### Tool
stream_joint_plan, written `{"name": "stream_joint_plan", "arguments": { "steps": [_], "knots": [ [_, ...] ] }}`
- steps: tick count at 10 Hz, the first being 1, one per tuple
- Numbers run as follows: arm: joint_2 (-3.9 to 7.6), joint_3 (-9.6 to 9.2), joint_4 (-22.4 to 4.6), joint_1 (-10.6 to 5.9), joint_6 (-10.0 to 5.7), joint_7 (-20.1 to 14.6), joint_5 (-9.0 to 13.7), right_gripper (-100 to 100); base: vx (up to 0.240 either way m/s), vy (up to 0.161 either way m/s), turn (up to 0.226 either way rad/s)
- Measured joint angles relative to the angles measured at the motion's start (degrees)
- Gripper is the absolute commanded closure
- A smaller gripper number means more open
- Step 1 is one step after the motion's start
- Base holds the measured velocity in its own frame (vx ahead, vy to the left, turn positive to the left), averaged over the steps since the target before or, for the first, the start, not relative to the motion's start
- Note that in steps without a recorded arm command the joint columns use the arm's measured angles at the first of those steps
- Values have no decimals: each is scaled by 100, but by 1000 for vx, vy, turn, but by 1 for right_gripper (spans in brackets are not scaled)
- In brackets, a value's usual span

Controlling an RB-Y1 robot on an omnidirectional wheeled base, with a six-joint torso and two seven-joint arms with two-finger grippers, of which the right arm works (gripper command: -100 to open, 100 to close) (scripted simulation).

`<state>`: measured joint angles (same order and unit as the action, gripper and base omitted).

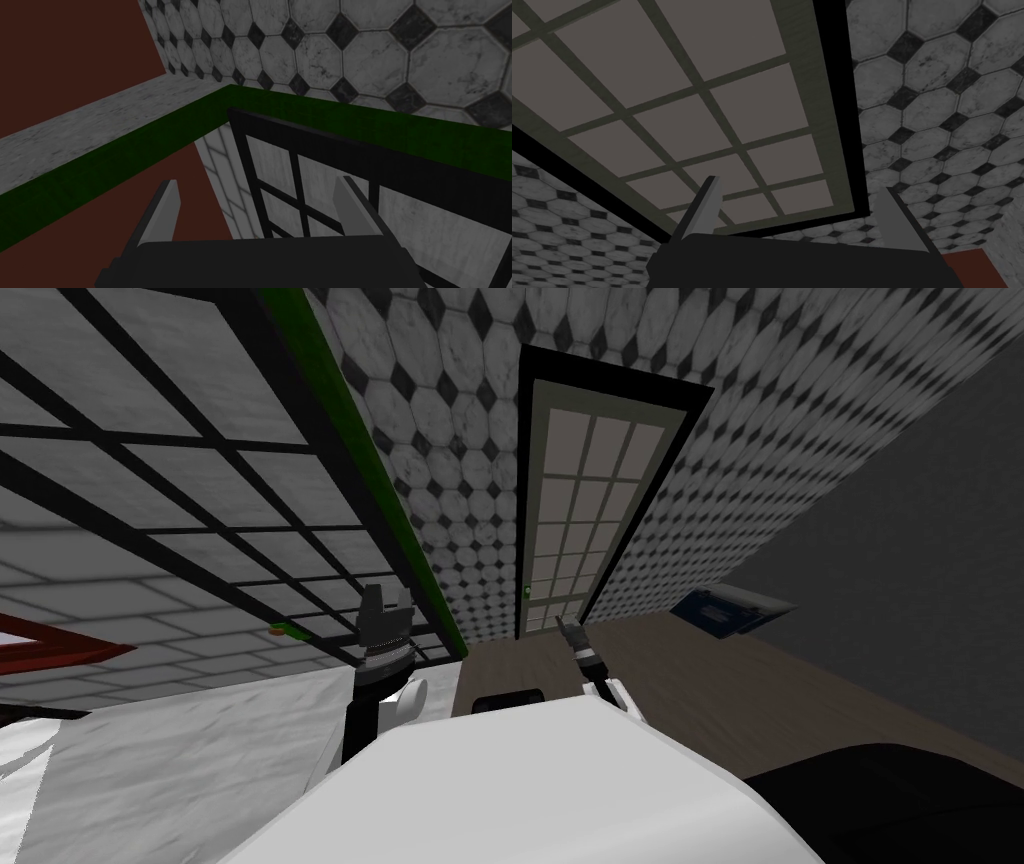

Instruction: Pull the door open

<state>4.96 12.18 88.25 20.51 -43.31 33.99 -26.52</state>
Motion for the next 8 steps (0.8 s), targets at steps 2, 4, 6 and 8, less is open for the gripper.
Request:
{"name": "stream_joint_plan", "arguments": {
  "steps": [2, 4, 6, 8],
  "knots": [
    [-22, 63, -269, -53, -100, 226, -142, -100, 143, 59, -29],
    [-32, 116, -469, -70, -196, 394, -241, -100, 94, 33, -27],
    [-44, 184, -748, -137, -326, 569, -321, -100, 99, 35, -25],
    [-69, 230, -940, -159, -423, 728, -411, -100, 86, 20, -24]
  ]
}}
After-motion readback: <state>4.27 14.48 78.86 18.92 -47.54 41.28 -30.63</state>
